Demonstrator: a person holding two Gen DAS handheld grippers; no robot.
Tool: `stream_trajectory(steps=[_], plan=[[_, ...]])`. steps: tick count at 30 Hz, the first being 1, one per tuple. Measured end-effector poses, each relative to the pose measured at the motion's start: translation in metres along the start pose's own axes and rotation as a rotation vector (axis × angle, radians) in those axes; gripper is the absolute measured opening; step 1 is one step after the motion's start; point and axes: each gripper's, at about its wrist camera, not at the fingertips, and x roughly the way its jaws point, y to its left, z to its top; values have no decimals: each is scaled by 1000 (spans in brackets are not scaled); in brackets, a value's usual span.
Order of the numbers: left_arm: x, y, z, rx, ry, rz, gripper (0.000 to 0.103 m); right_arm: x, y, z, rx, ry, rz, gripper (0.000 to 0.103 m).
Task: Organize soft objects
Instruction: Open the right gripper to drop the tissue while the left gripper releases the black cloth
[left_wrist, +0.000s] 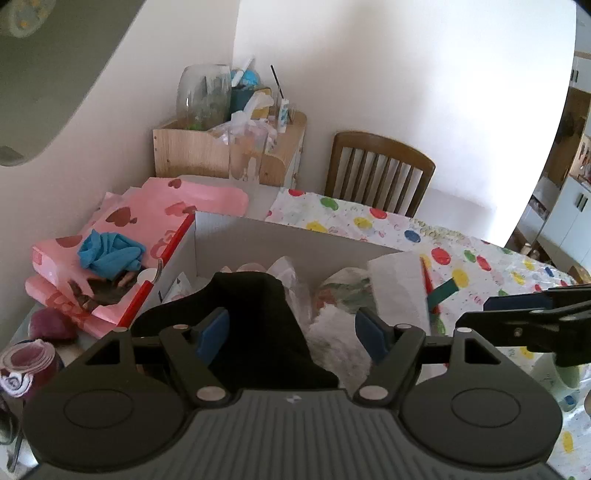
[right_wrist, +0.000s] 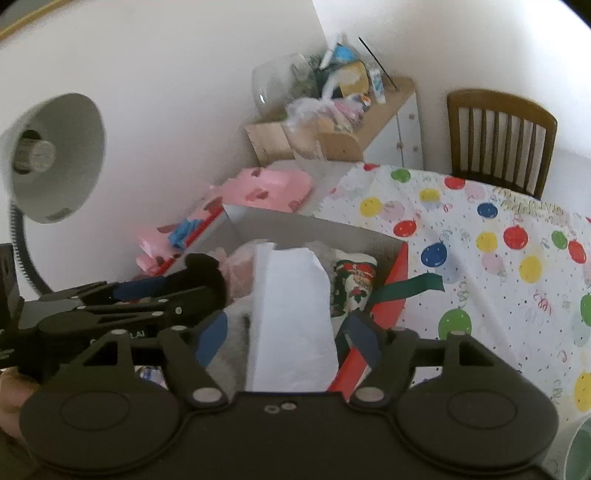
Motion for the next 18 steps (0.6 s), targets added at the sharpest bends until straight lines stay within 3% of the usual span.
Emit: stream_trajectory(steps=[2,16,18], plan=[[-9,-3,-1,-6,-6,-4,80,-11,4,-3,-29,-23,7,82],[-77,-26,-14,-16,-63,-18,84,-78,26,-29,-128,-166,21,101],[-85,-30,-17,-14,-65,-13,89,-86,27,-31,-123,-186,23,103]])
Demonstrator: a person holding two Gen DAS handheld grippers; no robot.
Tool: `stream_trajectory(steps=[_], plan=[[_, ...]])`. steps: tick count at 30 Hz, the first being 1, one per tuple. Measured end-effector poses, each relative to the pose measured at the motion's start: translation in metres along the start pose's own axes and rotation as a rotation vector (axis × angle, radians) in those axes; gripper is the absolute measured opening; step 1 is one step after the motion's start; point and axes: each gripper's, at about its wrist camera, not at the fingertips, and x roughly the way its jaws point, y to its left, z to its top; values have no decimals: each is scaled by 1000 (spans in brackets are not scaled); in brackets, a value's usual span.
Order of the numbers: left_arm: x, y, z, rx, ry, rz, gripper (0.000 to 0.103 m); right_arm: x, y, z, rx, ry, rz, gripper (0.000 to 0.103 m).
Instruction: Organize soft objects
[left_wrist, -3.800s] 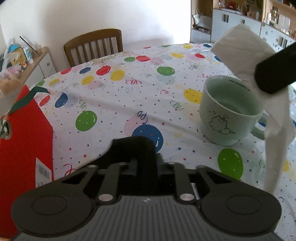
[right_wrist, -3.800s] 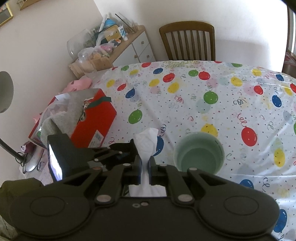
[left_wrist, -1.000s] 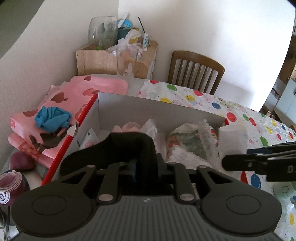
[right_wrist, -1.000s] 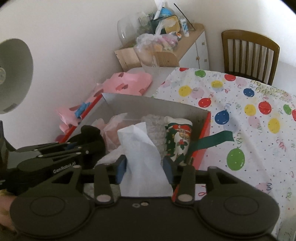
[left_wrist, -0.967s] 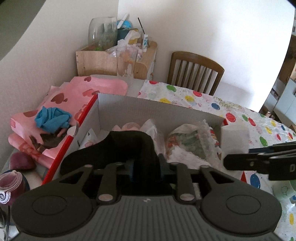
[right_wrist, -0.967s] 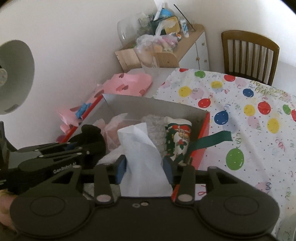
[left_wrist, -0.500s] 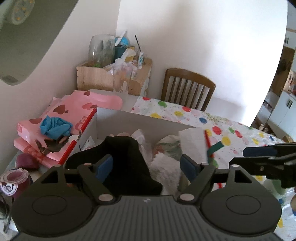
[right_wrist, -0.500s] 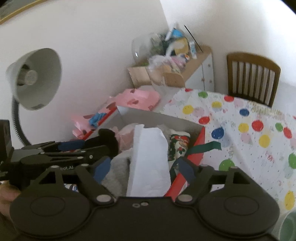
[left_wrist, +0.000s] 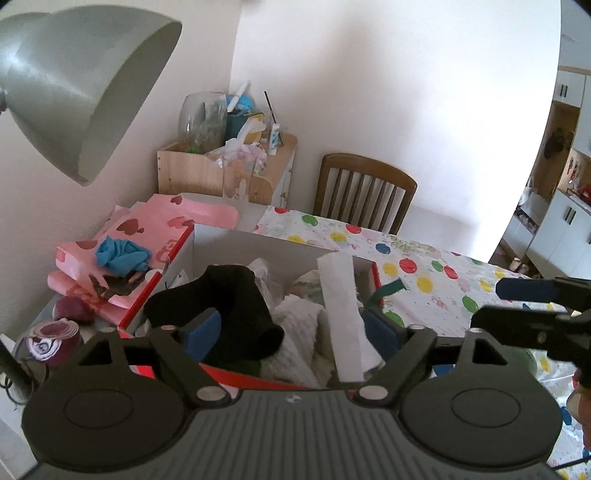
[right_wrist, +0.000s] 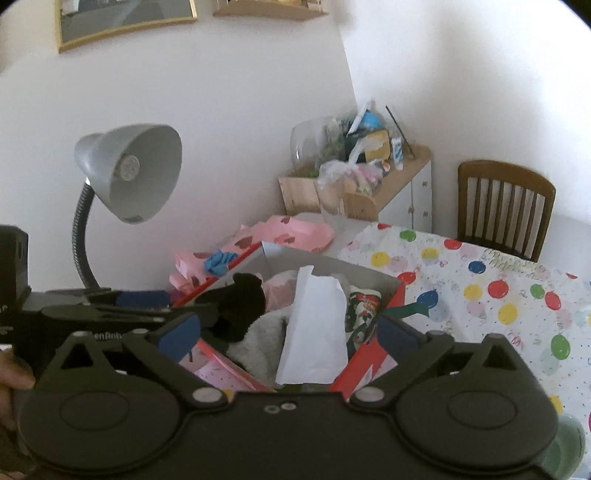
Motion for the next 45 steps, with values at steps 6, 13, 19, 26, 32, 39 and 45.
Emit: stream_trajectory(steps=[6,13,19,26,32,39,45], plan=[[-21,-11,-6,4,-13,-12,102,-22,3,-6,-4,-49,-25,103],[-38,-24,-13,20,-32,-1,103,-42,5,-20,-19,-90,-90,103],[-50,-34,-18,52,-47,-5,103,-54,12,-35,-14,-120,-143,103],[-62,-39,-23,40,-52,-40,103,-59,12,-48,44,-99,-179,103],[-68,-47,-27,57,-55,-55,103,-64,8,-48,72,-106,-216,103],[-72,-48,-27,51,-58,-72,103,-66,9,-51,63,-103,-242,103],[-72,-45,-25,43,-47,-87,103,-66,10,-52,55,-103,-253,103]])
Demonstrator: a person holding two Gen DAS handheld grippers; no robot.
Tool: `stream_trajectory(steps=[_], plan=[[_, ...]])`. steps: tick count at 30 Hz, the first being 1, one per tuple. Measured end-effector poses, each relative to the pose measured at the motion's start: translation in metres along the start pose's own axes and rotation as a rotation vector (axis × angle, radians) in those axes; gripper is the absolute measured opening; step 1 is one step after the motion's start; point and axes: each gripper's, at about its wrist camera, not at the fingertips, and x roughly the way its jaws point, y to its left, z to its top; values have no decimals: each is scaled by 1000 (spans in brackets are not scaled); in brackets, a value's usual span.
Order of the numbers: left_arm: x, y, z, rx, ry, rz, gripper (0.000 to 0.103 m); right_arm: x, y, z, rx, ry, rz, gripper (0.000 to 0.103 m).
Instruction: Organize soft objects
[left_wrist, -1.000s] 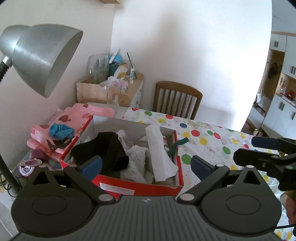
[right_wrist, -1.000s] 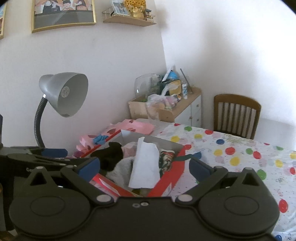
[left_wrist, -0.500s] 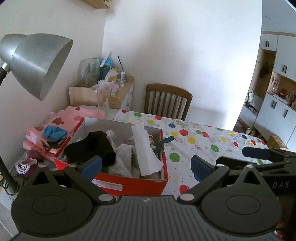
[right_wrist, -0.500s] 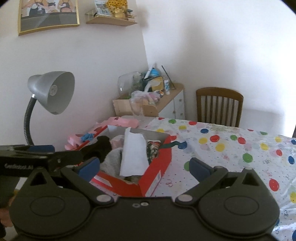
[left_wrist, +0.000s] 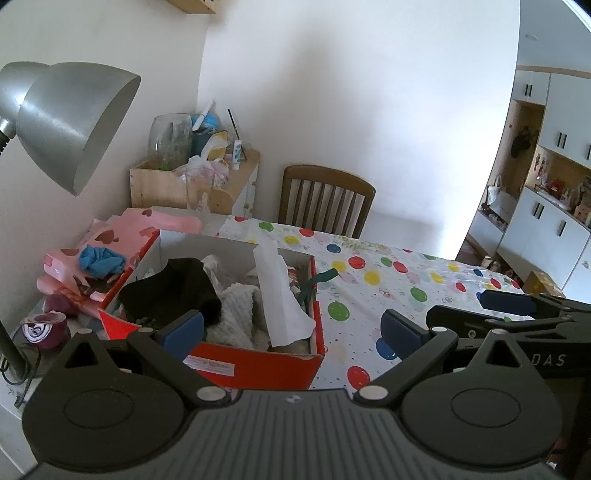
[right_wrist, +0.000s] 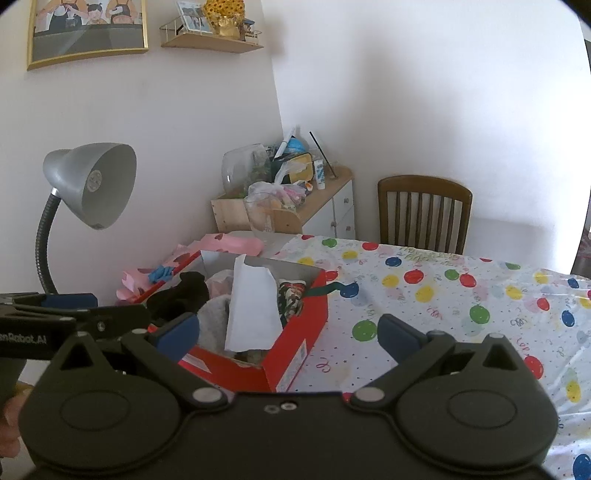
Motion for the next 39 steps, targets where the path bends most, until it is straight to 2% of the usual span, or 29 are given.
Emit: stream_trajectory(steps=[8,14,19,39], plan=[[-1,1,1,15,-9,-2,103,1,2,1,5,11,-8,103],[-2,9,2,-22,-8,-38,103,-1,3,1,-1,8,-8,103],[1,7,2,15,5,14,103,-1,5,1,0,5,-12,103],[1,15,-1,53,19,11,103,0,17,-1,12,21,-23,103]])
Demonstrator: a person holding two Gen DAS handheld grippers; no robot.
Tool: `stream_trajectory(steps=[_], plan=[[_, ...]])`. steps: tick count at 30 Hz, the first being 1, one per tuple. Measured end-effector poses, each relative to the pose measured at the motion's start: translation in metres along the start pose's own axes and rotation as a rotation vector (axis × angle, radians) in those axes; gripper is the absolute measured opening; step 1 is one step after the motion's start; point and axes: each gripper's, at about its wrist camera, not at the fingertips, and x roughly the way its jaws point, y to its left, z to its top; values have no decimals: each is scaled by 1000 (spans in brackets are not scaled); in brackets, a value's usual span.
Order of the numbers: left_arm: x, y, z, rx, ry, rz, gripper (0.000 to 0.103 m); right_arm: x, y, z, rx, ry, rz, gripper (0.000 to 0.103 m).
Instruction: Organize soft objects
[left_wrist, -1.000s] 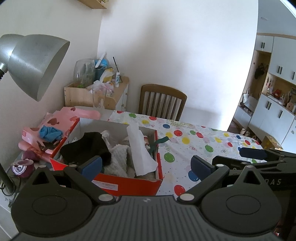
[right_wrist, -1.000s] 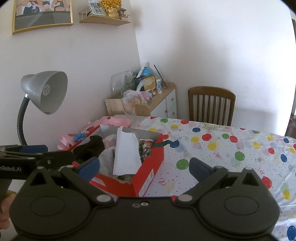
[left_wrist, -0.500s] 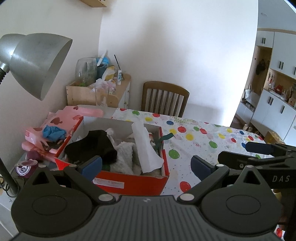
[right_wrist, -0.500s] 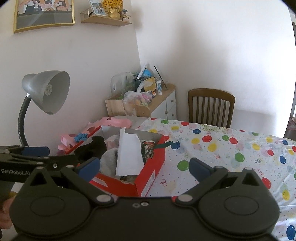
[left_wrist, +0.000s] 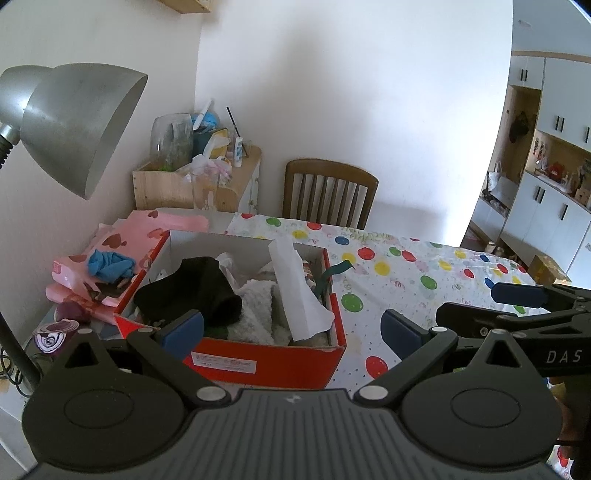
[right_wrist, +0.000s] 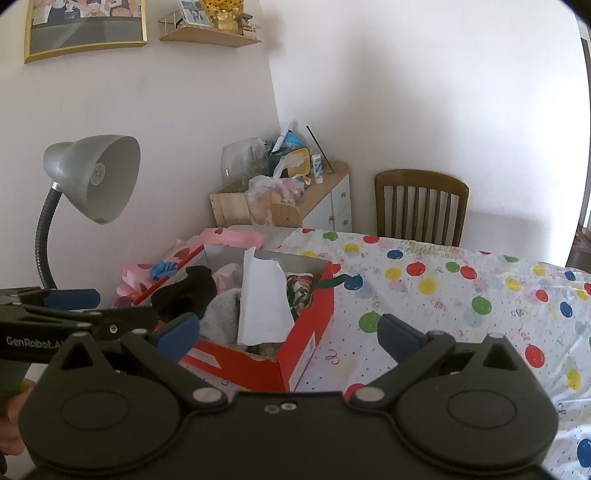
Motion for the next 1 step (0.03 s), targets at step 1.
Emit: stream_trajectory(steps=[1], plan=[[1,0,0,2,2,-1,103,0,0,-1,2,2,-3,103]])
